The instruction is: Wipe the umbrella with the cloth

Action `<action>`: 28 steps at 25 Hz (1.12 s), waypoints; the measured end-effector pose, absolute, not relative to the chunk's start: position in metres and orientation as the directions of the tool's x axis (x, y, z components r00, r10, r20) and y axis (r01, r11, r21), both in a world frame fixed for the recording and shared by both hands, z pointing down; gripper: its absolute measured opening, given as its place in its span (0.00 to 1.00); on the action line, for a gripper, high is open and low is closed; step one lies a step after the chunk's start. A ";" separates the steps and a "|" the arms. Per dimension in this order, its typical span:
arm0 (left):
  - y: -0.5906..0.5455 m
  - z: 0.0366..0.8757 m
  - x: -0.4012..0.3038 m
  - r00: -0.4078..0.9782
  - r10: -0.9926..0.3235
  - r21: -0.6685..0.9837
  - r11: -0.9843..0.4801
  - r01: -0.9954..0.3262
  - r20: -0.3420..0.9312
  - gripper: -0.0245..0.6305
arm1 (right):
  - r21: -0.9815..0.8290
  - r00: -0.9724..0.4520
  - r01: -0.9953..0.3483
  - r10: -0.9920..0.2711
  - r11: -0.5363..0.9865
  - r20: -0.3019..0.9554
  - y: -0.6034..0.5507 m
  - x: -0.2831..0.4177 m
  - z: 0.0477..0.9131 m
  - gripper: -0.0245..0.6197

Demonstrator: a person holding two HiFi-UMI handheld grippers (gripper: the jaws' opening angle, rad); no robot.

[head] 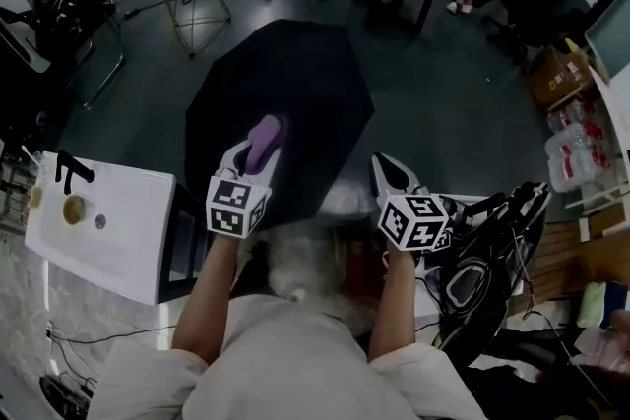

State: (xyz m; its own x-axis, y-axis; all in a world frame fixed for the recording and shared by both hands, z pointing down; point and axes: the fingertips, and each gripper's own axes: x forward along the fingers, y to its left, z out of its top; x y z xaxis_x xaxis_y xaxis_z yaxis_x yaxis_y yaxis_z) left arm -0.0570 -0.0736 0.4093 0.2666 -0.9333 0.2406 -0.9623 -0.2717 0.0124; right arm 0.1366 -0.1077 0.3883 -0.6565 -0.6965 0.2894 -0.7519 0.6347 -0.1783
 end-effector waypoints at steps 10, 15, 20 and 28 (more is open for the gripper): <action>0.010 0.357 -0.052 0.261 -0.953 -0.035 -0.270 -0.962 0.156 0.23 | -0.119 -0.668 -0.741 -0.710 0.660 0.221 -0.033 0.143 0.332 0.05; 0.037 0.336 -0.050 0.269 -0.957 -0.063 -0.277 -0.959 0.111 0.23 | -0.139 -0.709 -0.705 -0.682 0.696 0.179 0.002 0.134 0.310 0.05; 0.064 0.312 -0.051 0.266 -0.962 -0.087 -0.271 -0.959 0.065 0.23 | -0.112 -0.739 -0.673 -0.657 0.731 0.147 0.031 0.122 0.289 0.05; 0.094 0.283 -0.047 0.279 -0.960 -0.117 -0.281 -0.953 0.029 0.23 | -0.052 -0.764 -0.641 -0.630 0.766 0.139 0.064 0.105 0.271 0.05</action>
State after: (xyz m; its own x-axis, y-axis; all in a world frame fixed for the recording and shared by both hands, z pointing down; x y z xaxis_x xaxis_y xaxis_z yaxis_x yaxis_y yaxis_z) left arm -0.0467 0.0940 0.2831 0.2792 -0.9598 0.0285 -0.9527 -0.2806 -0.1170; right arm 0.1046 0.0638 0.2710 -0.7638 -0.6303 0.1389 -0.6412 0.7656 -0.0516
